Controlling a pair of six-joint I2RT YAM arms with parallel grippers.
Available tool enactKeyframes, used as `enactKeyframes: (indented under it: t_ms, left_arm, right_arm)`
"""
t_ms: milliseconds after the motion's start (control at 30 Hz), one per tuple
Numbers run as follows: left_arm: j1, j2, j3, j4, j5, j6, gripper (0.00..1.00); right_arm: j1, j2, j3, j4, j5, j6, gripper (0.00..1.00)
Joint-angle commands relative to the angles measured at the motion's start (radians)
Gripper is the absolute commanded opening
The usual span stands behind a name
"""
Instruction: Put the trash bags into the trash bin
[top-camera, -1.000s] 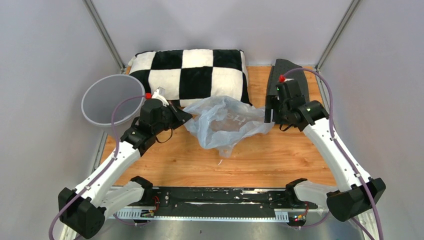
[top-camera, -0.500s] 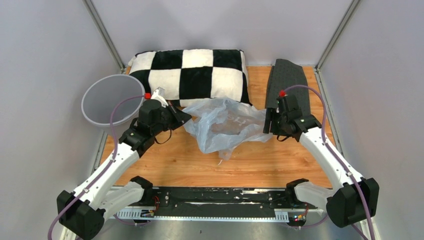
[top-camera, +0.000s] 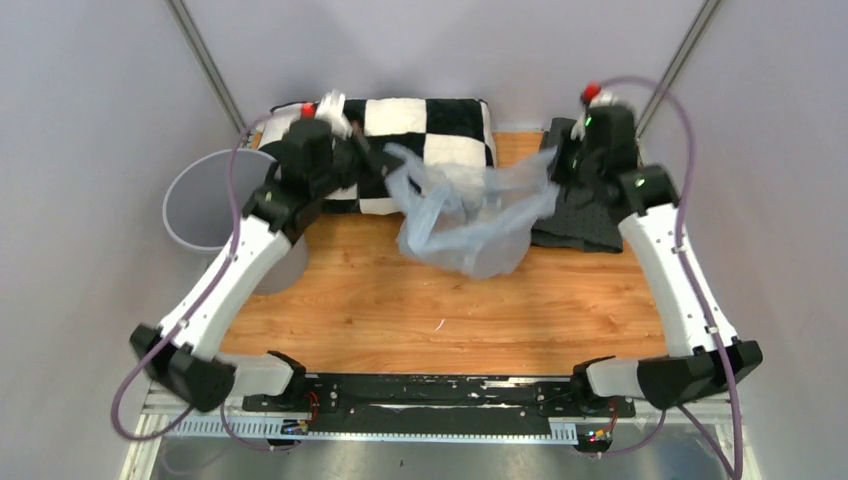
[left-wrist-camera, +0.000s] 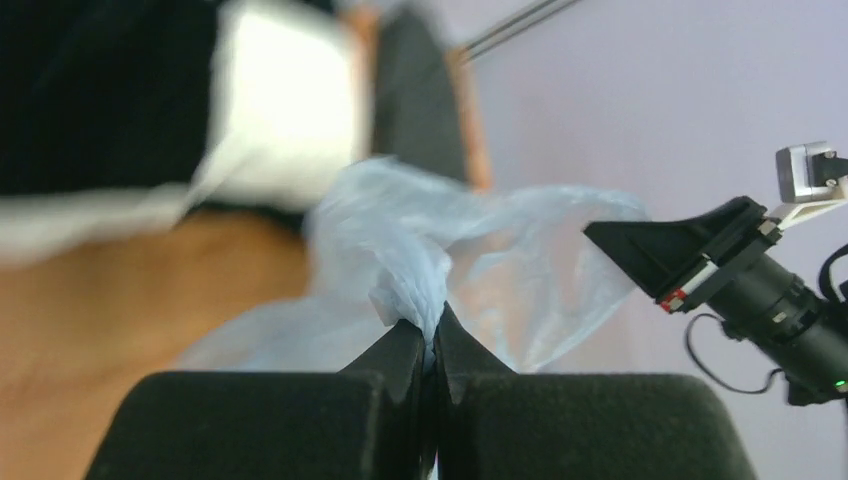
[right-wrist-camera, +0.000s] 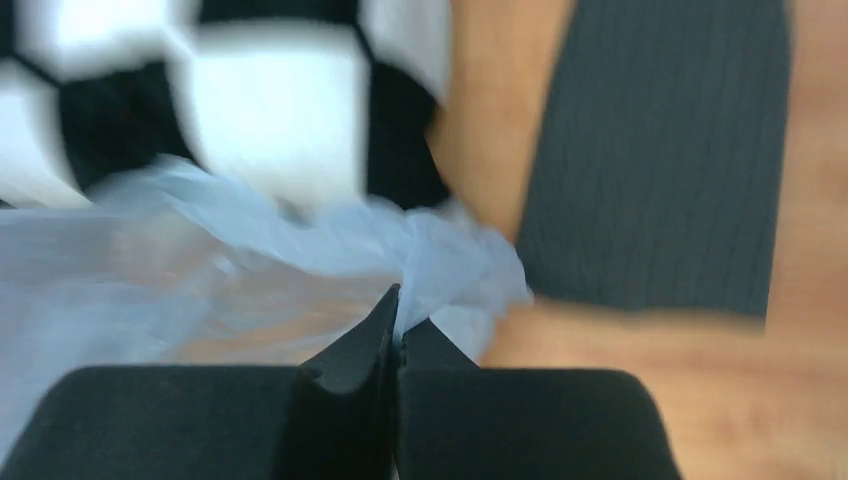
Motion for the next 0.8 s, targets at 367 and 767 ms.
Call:
enactKeyframes:
  t_ms: [367,767]
  left_arm:
    - [-0.242,0.311,0.497,-0.054,-0.088,0.317,0.0]
    - [-0.292,-0.116,0.001,-0.024,-0.119,0.356,0.0]
  right_arm:
    - [0.095,-0.163,0.079,0.179,-0.141,-0.064,0.0]
    - [0.419,-0.352,-0.028,-0.005,0.152,-0.093,0.0]
